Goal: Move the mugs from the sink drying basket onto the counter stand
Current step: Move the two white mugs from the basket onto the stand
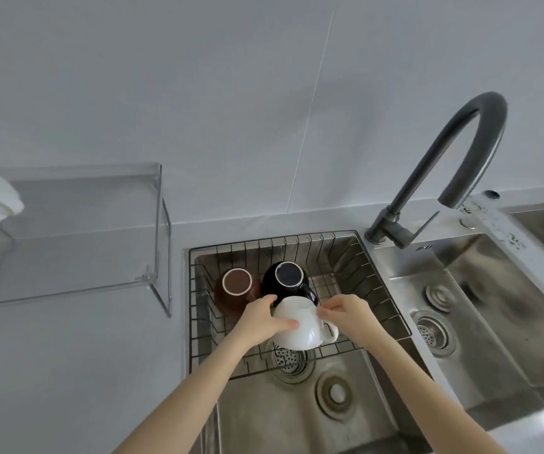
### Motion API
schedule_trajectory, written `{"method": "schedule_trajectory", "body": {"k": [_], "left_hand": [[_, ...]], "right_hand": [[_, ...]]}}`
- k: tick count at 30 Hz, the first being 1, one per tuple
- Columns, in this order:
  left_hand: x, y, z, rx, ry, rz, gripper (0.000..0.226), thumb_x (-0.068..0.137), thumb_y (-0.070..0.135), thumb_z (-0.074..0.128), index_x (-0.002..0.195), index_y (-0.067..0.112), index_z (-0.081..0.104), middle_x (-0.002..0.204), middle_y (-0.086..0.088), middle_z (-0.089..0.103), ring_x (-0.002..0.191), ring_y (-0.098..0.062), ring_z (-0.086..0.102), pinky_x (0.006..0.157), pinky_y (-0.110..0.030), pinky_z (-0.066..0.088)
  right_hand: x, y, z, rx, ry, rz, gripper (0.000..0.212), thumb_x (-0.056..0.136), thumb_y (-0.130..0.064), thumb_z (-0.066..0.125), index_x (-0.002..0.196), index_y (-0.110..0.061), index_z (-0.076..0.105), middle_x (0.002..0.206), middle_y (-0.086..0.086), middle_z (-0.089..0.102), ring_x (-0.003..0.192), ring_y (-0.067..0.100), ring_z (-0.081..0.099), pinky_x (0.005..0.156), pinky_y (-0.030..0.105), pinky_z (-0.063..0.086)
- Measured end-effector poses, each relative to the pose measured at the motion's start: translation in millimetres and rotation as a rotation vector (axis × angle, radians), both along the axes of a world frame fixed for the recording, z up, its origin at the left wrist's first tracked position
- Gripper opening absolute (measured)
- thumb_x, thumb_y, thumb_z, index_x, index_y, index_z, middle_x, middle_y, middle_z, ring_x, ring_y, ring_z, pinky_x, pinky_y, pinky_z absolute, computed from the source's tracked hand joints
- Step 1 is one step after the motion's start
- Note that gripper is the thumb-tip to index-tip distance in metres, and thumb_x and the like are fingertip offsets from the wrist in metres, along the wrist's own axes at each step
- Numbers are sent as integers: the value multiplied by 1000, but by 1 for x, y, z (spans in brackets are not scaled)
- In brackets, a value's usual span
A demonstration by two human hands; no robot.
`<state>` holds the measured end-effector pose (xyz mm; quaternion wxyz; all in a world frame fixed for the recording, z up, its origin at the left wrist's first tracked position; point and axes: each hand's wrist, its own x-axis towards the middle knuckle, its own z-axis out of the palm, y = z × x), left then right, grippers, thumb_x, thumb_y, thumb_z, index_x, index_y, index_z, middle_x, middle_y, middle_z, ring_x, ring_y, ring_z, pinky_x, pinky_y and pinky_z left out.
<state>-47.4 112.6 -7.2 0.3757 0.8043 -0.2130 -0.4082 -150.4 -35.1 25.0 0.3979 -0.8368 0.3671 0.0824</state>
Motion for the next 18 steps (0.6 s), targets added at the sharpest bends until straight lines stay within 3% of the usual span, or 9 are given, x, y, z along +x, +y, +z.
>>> {"method": "schedule_trajectory", "body": {"k": [2, 5, 9, 11, 13, 16, 18], "left_hand": [[0, -4, -7, 2, -2, 6, 79, 62, 44, 74, 130, 14, 46, 132, -7, 55, 118, -22, 52, 94, -34, 47], [2, -7, -14, -32, 23, 11, 71, 58, 44, 76, 120, 17, 56, 119, -2, 63, 107, -19, 58, 85, -30, 50], [4, -5, -13, -67, 42, 24, 55, 59, 36, 79, 109, 18, 64, 110, -2, 68, 101, -17, 62, 86, -34, 53], [4, -4, -12, -73, 46, 26, 51, 59, 35, 80, 104, 16, 67, 107, -4, 70, 100, -19, 63, 88, -38, 54], [6, -1, -6, -73, 38, 19, 56, 52, 40, 80, 98, 11, 68, 104, -8, 71, 100, -23, 64, 87, -42, 53], [13, 2, 14, -95, 26, 11, 74, 39, 51, 75, 95, 4, 68, 104, -14, 71, 101, -27, 64, 87, -45, 52], [22, 8, 38, -127, -18, 21, 68, 44, 47, 79, 96, 5, 68, 104, -13, 71, 99, -27, 64, 81, -40, 53]], "right_hand": [[1, 0, -2, 2, 0, 6, 16, 80, -18, 63, 86, -5, 71, 91, 17, 71, 80, 25, 61, 58, 22, 45], [3, -1, -5, -13, -6, -5, 16, 79, -18, 65, 83, -4, 72, 88, 16, 73, 78, 19, 60, 64, 25, 49], [5, -5, -4, -3, 19, 30, 15, 75, -17, 69, 83, -4, 72, 92, 18, 73, 78, 19, 60, 62, 25, 49], [5, -5, -3, -12, 42, 62, 17, 72, -15, 71, 86, -7, 73, 95, 15, 73, 85, 22, 63, 70, 28, 52], [5, -4, 1, -25, 42, 79, 18, 71, -16, 71, 88, -9, 74, 95, 11, 74, 88, 19, 64, 75, 27, 52], [9, -1, 19, -52, -14, 97, 13, 71, -17, 71, 83, -11, 74, 83, 8, 73, 74, 12, 61, 62, 15, 46], [16, 4, 43, -74, -83, 121, 12, 72, -17, 71, 82, -11, 75, 77, 4, 71, 69, 7, 58, 58, 11, 43]]}}
